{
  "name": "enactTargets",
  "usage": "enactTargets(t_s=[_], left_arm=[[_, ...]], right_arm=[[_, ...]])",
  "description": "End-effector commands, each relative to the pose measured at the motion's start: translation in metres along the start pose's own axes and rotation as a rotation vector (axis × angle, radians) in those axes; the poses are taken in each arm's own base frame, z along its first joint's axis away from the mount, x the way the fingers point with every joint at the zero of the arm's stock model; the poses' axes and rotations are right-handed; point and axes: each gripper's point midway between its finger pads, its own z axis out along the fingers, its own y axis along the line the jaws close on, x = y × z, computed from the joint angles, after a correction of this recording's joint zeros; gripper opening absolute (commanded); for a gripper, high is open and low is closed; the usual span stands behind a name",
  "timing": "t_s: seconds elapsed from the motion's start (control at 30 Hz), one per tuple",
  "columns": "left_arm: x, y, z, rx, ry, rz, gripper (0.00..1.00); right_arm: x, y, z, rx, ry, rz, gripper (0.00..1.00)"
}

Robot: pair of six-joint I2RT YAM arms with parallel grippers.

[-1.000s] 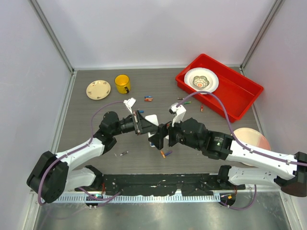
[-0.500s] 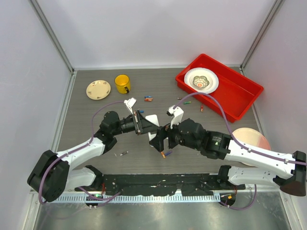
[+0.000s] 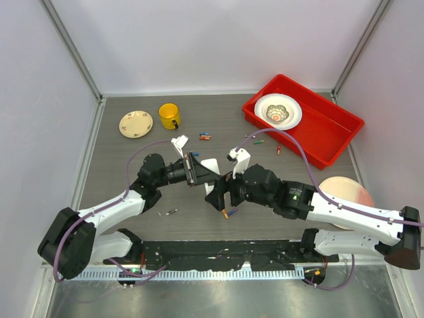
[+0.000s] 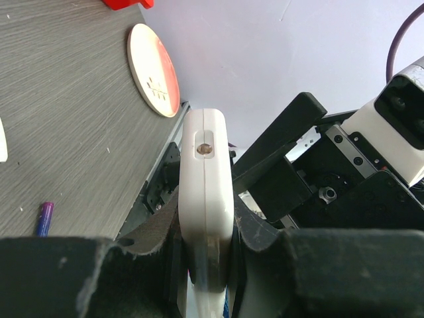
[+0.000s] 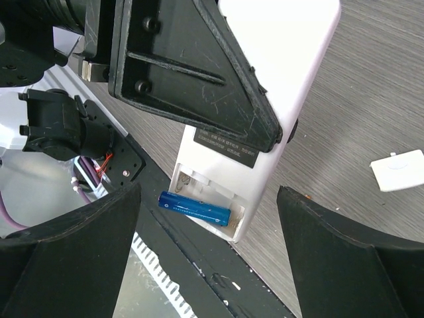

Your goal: Load the batteries into the remote control

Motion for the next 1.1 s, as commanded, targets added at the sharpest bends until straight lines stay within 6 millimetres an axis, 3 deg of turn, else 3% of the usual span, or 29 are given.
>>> enactTargets(t_s=[0.0, 1.07], left_arm=[[-0.013, -0.029, 0.001, 0.083, -0.034, 0.083, 0.0], [-0.014, -0.035, -0.002, 0.093, -0.045, 0.094, 0.0]], right_arm=[[-0.006, 0.003, -0.001, -0.01, -0.025, 0.016, 0.88], [-0.003, -0.011, 0.002, 0.025, -0.023, 0.038, 0.71]])
